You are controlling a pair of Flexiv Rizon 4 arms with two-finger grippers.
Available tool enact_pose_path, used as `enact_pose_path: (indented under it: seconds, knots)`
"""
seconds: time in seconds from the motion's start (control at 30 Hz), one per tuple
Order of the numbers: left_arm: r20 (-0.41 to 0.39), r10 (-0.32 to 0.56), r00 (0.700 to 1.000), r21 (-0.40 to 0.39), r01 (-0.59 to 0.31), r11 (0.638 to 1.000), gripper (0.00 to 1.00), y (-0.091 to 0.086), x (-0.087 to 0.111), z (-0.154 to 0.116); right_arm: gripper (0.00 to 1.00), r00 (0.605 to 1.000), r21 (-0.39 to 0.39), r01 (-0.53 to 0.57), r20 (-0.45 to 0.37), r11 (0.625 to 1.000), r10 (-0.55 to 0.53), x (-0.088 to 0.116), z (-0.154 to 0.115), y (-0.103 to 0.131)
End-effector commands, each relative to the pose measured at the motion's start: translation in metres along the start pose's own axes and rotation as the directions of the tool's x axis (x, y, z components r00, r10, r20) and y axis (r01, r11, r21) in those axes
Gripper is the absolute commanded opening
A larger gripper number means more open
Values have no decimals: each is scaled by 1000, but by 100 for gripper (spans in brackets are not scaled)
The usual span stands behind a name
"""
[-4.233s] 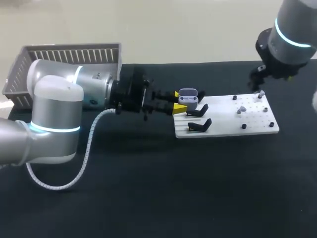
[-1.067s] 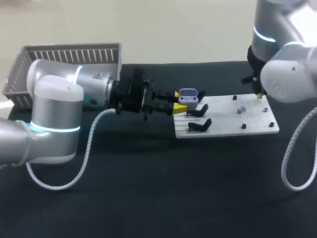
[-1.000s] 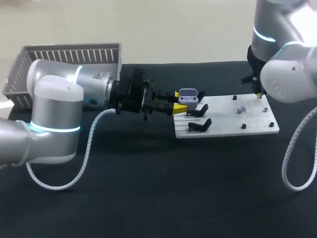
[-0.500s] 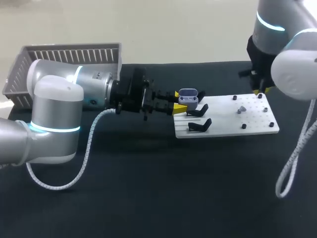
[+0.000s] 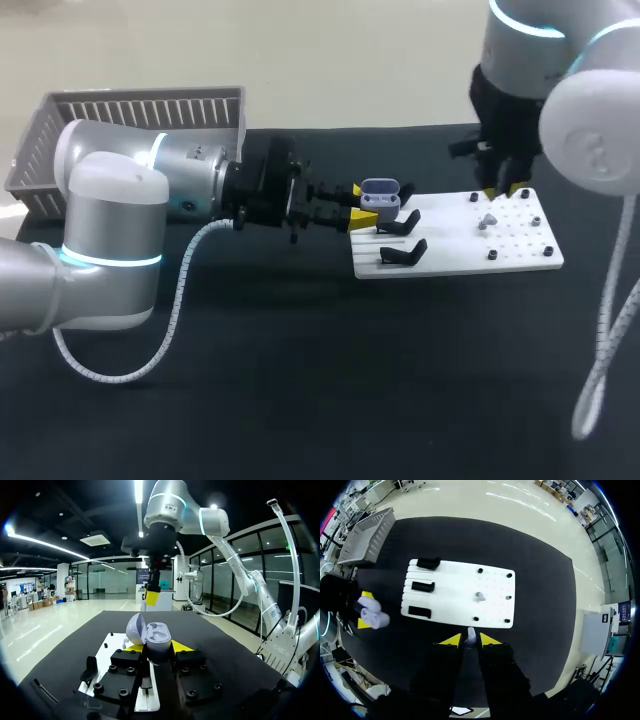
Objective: Pick up each earbud case from the left stands, insert the matching earbuds, close the lid, and place the case in the box.
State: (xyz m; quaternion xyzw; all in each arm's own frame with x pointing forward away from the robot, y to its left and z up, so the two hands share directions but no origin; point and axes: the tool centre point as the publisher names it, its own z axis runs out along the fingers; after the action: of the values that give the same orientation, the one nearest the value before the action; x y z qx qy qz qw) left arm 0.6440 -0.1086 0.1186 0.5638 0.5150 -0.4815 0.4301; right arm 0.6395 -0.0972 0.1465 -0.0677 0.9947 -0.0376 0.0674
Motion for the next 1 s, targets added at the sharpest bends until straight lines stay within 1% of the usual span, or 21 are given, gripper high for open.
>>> enact_pose_path:
  seconds: [0.03, 0.1, 0.73, 0.77, 0.83, 0.9, 1.0]
  knots:
    - [3, 2, 1000, -3, -2, 1000, 0, -1, 1, 0, 0, 1000, 31, -11, -7, 999, 11, 6, -15, 24]
    - [3, 2, 1000, -3, -2, 1000, 0, -1, 1, 0, 0, 1000, 36, -11, -4, 999, 11, 9, -19, 32]
    - [3, 2, 1000, -3, -2, 1000, 0, -1, 1, 0, 0, 1000, 36, -11, -4, 999, 11, 9, -19, 32]
    - [3, 2, 1000, -3, -2, 1000, 0, -1, 1, 0, 0, 999, 12, -47, 3, 999, 47, 8, -22, 35]
    - [3, 2, 1000, -3, -2, 1000, 0, -1, 1, 0, 0, 996, 45, -94, 8, 995, 94, 9, -28, 39]
    - [3, 2, 1000, -3, -2, 1000, 0, -1, 1, 0, 0, 989, 22, -148, 18, 989, 147, 11, -35, 44]
    - [3, 2, 1000, -3, -2, 1000, 0, -1, 1, 0, 0, 976, 21, -217, 31, 976, 216, 14, -44, 52]
